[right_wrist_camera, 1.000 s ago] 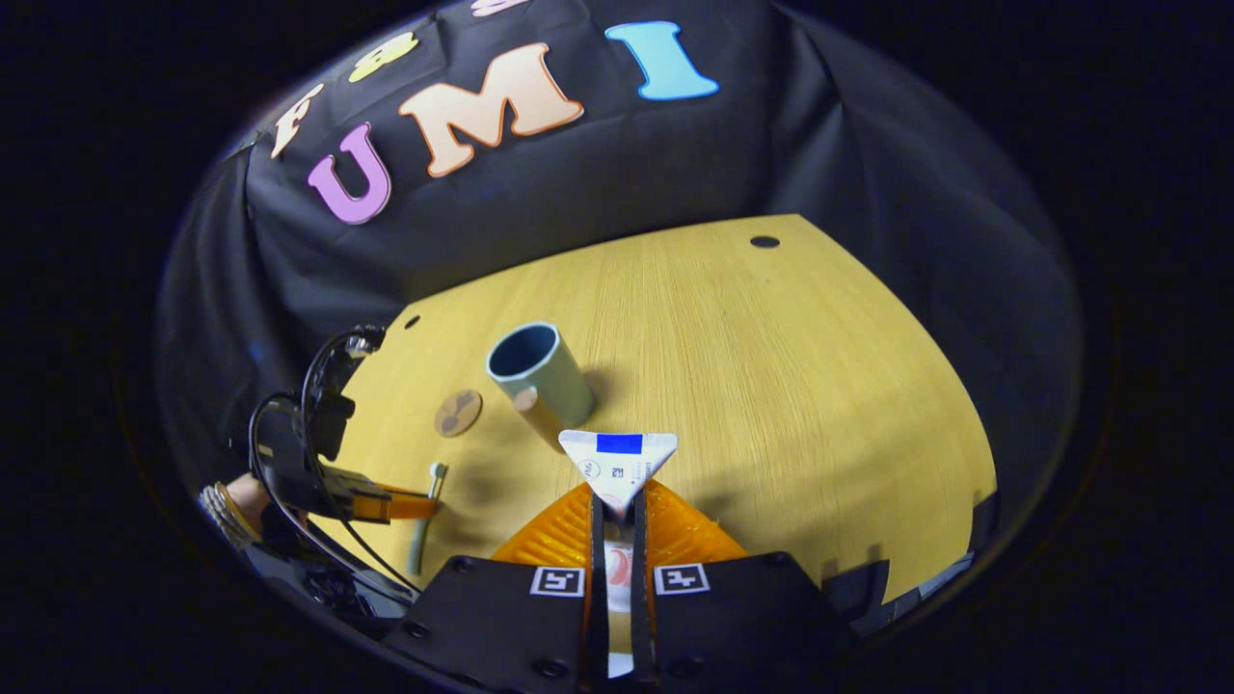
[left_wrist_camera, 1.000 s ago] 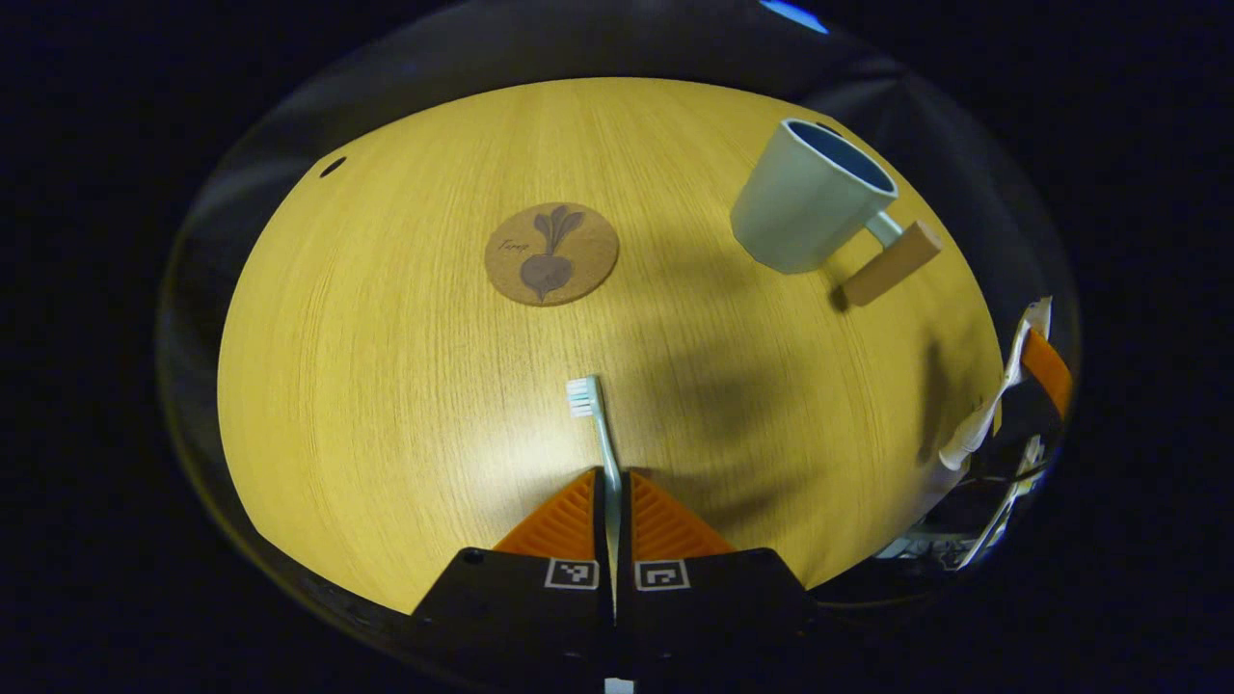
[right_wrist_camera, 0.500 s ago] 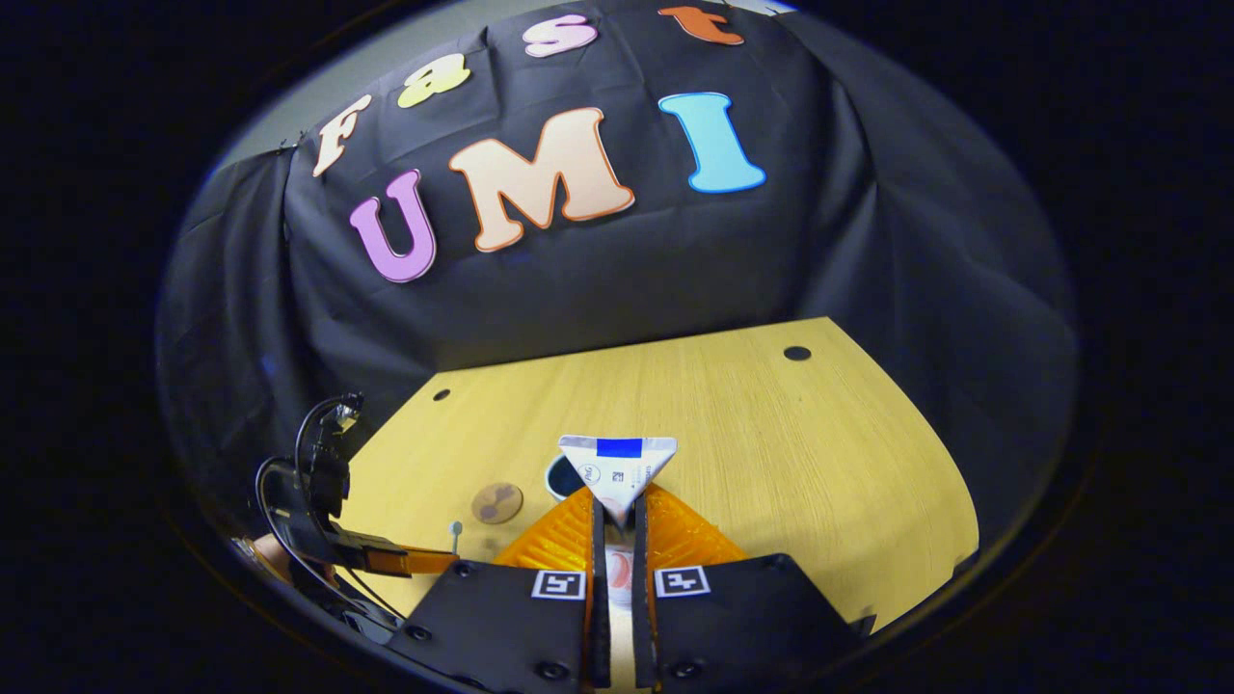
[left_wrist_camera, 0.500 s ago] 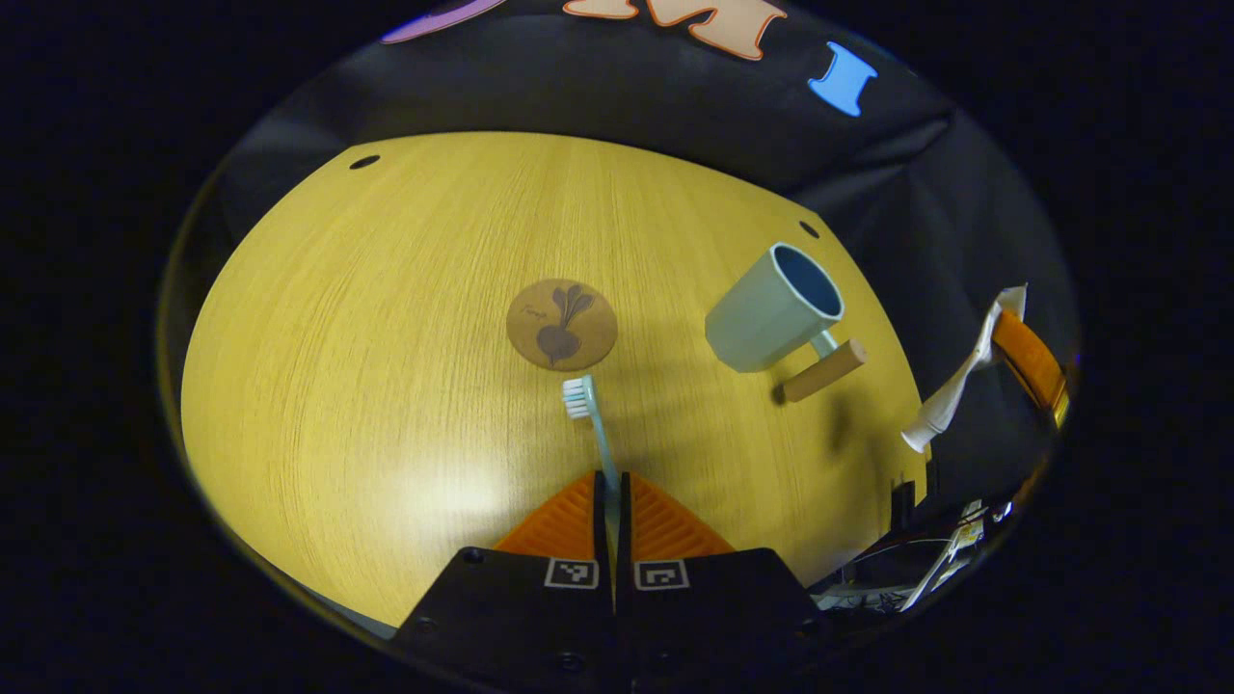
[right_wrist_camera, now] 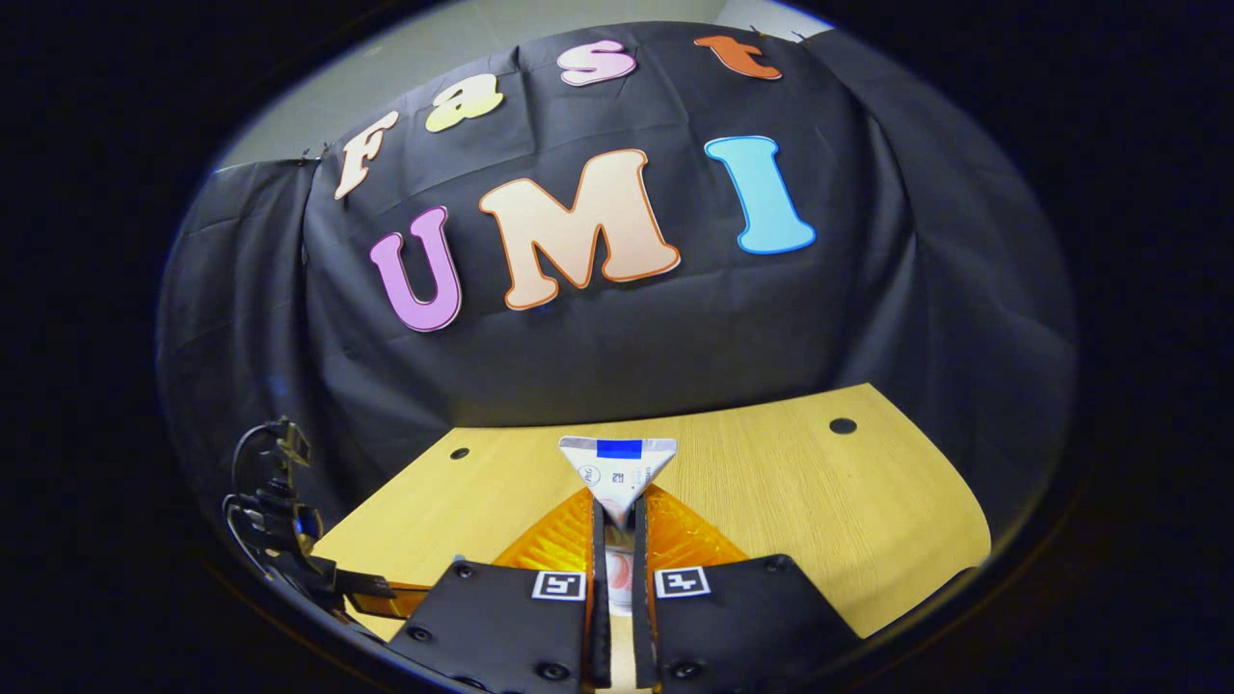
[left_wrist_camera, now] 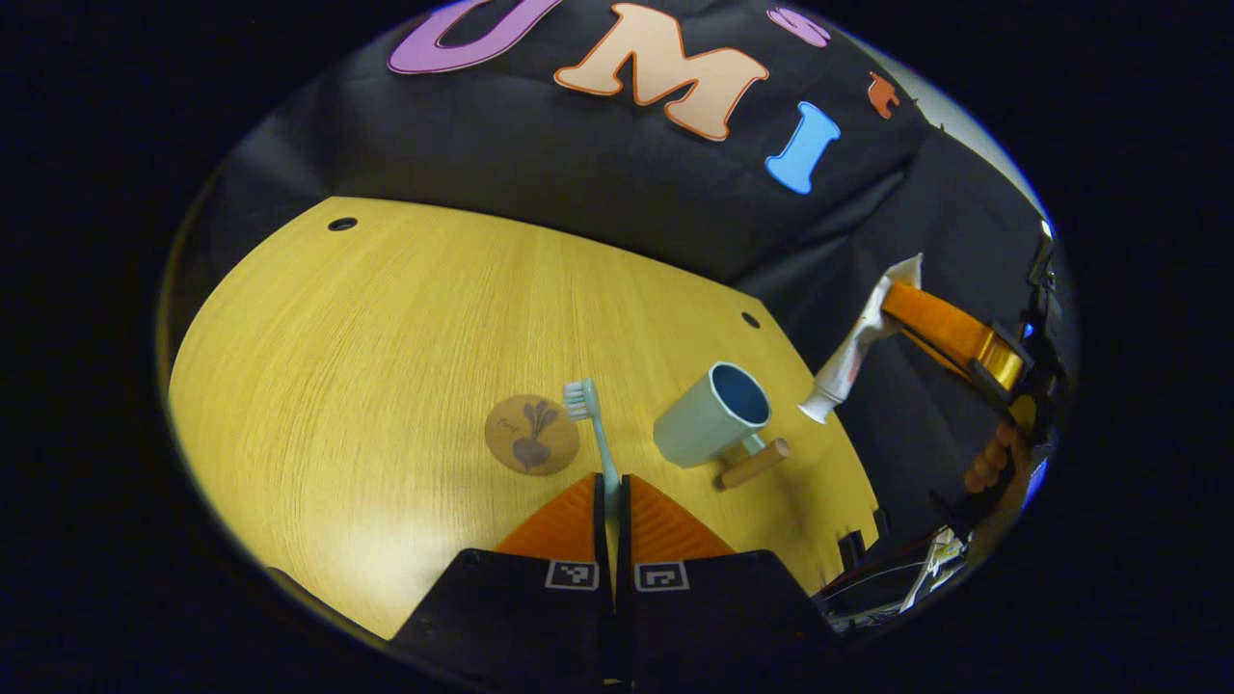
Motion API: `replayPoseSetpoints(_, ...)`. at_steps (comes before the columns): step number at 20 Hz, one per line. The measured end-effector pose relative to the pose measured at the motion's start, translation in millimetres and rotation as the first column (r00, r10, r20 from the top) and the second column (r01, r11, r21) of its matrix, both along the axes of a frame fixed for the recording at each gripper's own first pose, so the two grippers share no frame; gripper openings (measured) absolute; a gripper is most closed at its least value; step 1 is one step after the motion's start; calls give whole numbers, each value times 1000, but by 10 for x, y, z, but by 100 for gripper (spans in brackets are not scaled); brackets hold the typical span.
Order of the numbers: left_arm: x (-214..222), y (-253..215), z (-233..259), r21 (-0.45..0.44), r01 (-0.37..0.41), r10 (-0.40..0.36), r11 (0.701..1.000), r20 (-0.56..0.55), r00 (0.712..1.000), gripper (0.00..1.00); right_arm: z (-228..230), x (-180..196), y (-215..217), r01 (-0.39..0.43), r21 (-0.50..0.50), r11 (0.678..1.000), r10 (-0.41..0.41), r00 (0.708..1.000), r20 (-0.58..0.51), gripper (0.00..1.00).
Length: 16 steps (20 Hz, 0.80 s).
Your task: Put the toothbrush and toothpaste on the desktop into the cup, then pick up the cup and place it on the coaster on the desktop.
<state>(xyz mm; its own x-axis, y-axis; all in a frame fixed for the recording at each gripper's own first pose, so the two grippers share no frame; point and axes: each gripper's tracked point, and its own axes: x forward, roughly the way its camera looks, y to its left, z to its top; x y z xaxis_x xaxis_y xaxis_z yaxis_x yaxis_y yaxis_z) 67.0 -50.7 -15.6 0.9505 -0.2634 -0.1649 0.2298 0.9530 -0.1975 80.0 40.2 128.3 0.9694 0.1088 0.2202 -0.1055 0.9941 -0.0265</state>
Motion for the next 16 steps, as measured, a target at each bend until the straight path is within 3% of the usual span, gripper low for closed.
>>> replayPoseSetpoints(7, 52, -59, 368, -2, 70, -69, 998, 146, 987, 0, -275, 577, -66, 41, -27, 999, -42, 998, -50, 12)
replayPoseSetpoints(16, 116, -83, 669, 13, 95, -96, 995, 208, 974, 0, -834, 790, -86, 63, 9, 998, -61, 988, -144, 12)
